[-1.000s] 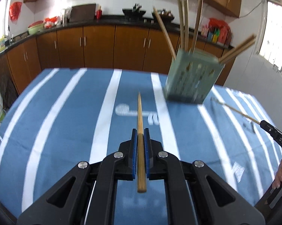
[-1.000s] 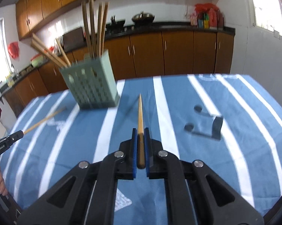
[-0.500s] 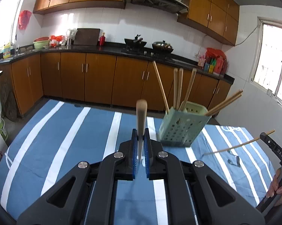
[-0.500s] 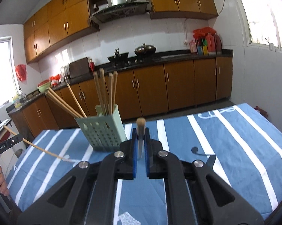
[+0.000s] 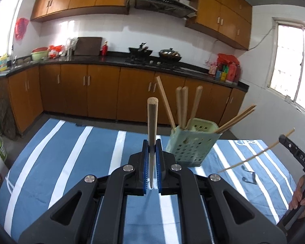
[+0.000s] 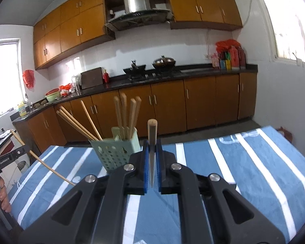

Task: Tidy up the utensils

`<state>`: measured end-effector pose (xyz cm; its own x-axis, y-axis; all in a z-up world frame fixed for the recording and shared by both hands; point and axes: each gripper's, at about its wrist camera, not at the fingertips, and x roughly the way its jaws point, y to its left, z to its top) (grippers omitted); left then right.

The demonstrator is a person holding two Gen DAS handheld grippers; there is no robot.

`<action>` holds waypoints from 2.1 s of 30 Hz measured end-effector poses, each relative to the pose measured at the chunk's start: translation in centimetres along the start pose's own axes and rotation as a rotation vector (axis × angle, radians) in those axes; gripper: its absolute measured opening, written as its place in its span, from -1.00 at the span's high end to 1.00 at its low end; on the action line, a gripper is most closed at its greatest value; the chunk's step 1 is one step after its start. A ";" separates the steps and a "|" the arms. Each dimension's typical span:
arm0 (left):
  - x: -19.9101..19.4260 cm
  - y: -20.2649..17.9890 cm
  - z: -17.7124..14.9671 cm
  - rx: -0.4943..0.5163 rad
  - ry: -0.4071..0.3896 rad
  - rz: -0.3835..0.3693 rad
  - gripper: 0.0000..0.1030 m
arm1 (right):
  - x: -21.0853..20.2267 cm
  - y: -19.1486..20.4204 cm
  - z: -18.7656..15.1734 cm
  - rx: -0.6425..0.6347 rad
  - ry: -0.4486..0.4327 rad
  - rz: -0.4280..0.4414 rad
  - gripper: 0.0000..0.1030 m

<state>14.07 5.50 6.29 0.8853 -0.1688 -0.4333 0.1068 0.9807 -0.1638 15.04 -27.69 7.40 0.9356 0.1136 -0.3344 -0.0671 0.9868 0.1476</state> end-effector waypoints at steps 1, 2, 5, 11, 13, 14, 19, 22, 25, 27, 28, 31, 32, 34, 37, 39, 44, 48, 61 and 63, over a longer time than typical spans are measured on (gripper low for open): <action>-0.3 -0.4 0.5 0.007 -0.009 -0.014 0.86 | -0.4 0.3 0.8 -0.004 -0.009 0.019 0.85; -0.5 -0.7 0.9 0.010 -0.016 -0.025 0.86 | -0.7 0.6 1.4 -0.005 -0.013 0.036 0.85; -1.1 -1.7 2.5 0.007 -0.028 -0.081 0.86 | -1.6 1.2 3.4 0.006 -0.007 0.120 0.85; -2.4 -4.5 5.1 0.047 -0.098 -0.135 0.86 | -3.5 2.4 7.0 0.013 -0.048 0.222 0.85; -2.4 -5.3 6.2 0.049 -0.128 -0.138 0.86 | -3.6 3.0 8.0 0.009 -0.079 0.204 0.85; -2.3 -5.8 6.8 0.046 -0.145 -0.138 0.86 | -3.5 3.3 8.4 0.009 -0.088 0.197 0.85; -1.2 -7.8 9.4 0.071 -0.214 -0.115 0.86 | -1.2 4.5 11.0 -0.005 -0.089 0.157 0.85; 0.9 -8.7 10.0 0.098 -0.197 -0.090 0.86 | 2.0 5.1 11.7 -0.022 -0.033 0.127 0.85; 2.9 -9.0 9.8 0.108 -0.156 -0.071 0.86 | 4.6 5.8 11.7 -0.052 0.018 0.107 0.85; 3.9 -9.0 9.5 0.111 -0.135 -0.063 0.86 | 6.1 6.0 11.7 -0.062 0.041 0.103 0.85; 4.6 -8.9 9.3 0.113 -0.121 -0.058 0.86 | 6.6 6.0 11.6 -0.062 0.051 0.101 0.85; 5.7 -8.8 8.9 0.119 -0.091 -0.051 0.86 | 7.9 6.0 11.3 -0.058 0.066 0.099 0.85; 6.0 -8.9 8.7 0.122 -0.082 -0.051 0.86 | 8.3 6.0 11.2 -0.055 0.073 0.098 0.85; 6.6 -8.9 8.4 0.124 -0.065 -0.052 0.86 | 8.8 6.0 11.1 -0.054 0.081 0.098 0.85; 7.1 -8.8 8.4 0.116 -0.046 -0.056 0.86 | 9.3 6.0 10.7 -0.058 0.090 0.096 0.85; 7.3 -8.7 8.4 0.106 -0.034 -0.061 0.86 | 9.6 6.1 10.6 -0.056 0.098 0.100 0.84; 6.9 -8.4 8.6 0.084 -0.046 -0.063 0.47 | 9.1 5.8 10.4 -0.050 0.080 0.101 0.32; 6.3 -8.2 9.1 0.070 -0.075 -0.058 0.20 | 8.6 5.5 10.6 -0.037 0.065 0.109 0.31; 1.2 -5.9 9.1 0.036 -0.153 -0.036 -0.12 | 2.5 4.1 9.9 -0.037 -0.045 0.082 0.01; 0.0 -5.3 8.4 0.040 -0.160 -0.029 -0.16 | 1.3 4.1 9.2 -0.044 -0.062 0.079 -0.08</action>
<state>17.29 1.11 14.63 0.9421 -0.1821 -0.2814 0.1483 0.9794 -0.1371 19.17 -24.61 16.17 0.9463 0.1854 -0.2649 -0.1557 0.9793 0.1294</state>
